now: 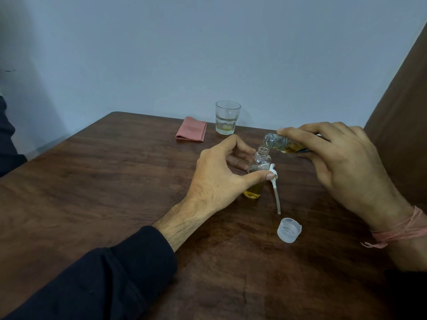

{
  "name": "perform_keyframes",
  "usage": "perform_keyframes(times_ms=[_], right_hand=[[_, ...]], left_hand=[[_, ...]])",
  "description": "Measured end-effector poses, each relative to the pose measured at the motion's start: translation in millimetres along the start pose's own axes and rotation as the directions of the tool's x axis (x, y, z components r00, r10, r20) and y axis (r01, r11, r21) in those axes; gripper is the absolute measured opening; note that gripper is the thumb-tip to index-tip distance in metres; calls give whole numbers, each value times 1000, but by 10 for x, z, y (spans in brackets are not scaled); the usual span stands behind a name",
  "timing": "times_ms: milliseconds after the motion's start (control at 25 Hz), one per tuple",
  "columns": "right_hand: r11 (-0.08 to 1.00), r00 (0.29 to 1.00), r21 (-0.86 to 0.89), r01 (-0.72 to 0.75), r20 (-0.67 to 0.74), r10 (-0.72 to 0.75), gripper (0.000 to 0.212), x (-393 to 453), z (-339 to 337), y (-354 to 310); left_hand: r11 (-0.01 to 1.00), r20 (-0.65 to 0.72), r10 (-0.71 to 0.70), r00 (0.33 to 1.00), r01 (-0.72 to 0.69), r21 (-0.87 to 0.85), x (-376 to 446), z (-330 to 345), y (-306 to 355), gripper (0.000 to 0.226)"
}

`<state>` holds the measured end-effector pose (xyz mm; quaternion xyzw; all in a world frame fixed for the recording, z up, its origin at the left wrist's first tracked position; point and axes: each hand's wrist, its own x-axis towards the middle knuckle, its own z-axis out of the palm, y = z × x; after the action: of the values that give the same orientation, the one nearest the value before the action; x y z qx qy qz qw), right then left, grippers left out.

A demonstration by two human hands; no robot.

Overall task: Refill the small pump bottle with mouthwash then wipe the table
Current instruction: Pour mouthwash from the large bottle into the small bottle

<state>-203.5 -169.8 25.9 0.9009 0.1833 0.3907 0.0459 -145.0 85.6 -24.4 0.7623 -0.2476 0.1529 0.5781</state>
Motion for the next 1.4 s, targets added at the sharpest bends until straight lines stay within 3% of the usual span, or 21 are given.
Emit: perform_keyframes(times_ms=[1400], right_hand=[[1000,1000,-1,-2,11,2,70,0,-40,-24]], left_hand=[[1000,0,11,1000,-11,-24,-10,5,11,52]])
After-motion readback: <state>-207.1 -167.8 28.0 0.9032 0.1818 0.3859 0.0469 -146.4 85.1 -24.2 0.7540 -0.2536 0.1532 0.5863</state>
